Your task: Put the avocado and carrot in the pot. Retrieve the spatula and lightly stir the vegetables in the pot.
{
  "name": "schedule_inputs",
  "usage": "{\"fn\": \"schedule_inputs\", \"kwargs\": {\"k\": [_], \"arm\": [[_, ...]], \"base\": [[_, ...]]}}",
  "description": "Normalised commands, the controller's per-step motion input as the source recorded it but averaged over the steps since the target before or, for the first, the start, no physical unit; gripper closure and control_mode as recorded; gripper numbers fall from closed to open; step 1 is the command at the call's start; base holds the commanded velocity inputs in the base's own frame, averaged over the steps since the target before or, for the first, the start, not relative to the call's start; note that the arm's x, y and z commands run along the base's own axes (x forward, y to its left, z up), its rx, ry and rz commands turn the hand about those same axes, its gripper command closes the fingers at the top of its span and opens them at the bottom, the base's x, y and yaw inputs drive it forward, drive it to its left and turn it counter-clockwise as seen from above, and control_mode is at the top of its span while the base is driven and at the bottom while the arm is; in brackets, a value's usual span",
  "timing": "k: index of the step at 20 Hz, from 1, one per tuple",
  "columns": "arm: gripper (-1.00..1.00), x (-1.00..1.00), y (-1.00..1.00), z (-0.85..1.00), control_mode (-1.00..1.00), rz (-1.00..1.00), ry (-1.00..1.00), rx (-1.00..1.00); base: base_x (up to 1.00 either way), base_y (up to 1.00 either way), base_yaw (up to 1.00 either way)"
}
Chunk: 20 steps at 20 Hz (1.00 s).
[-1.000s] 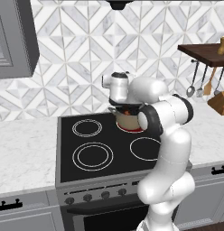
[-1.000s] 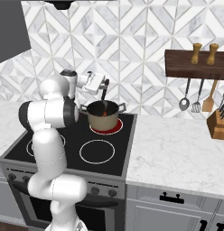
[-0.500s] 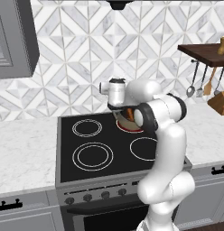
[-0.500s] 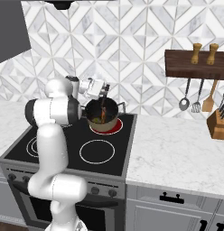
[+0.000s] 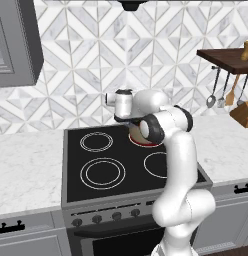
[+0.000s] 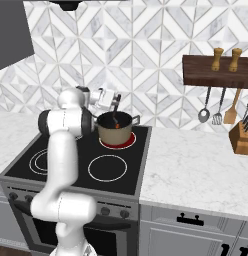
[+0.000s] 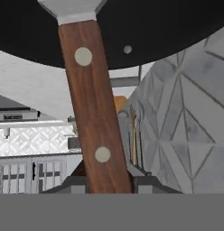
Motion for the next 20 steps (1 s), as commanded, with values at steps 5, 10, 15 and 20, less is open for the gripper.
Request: {"fn": "schedule_inputs", "kwargs": {"k": [5, 10, 15, 20], "arm": [[1.0, 0.56, 0.06, -0.84, -1.0, 0.0, 0.02, 0.0], [1.0, 0.35, 0.01, -0.84, -1.0, 0.0, 0.0, 0.04], [1.0, 0.02, 0.0, -0.24, -1.0, 0.01, 0.01, 0.28], [1.0, -0.01, 0.0, -0.42, -1.0, 0.0, -0.02, 0.09]], "base": [[0.0, 0.0, 0.0], [0.0, 0.0, 0.0], [0.0, 0.0, 0.0], [0.0, 0.0, 0.0]]}}
